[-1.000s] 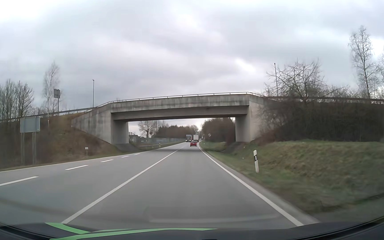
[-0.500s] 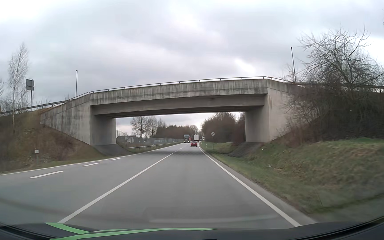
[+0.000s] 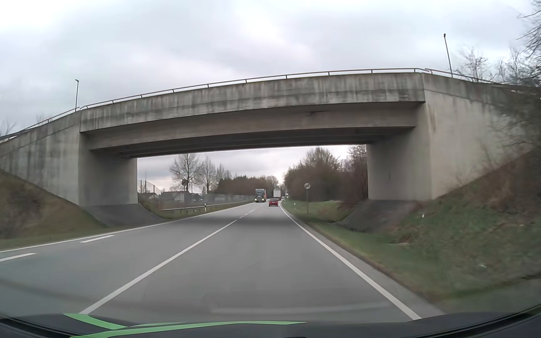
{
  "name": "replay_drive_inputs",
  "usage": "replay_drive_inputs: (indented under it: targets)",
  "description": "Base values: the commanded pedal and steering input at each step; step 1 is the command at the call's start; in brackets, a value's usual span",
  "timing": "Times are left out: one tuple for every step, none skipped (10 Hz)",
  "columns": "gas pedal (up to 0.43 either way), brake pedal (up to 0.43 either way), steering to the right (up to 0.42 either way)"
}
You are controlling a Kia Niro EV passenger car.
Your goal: Follow the waypoints while adhering to traffic rules and regulations
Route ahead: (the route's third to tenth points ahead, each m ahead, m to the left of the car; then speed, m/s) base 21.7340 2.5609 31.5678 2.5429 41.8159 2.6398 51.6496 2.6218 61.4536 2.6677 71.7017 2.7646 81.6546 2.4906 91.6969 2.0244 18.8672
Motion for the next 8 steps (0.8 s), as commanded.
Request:
replay_drive_inputs:
  targets:
    - [0.138, 0.000, 0.001]
    - [0.138, 0.000, 0.001]
    - [0.150, 0.000, 0.001]
    - [0.150, 0.000, 0.001]
    - [0.150, 0.000, 0.001]
    - [0.150, 0.000, 0.001]
    - [0.157, 0.000, 0.001]
    - [0.157, 0.000, 0.001]
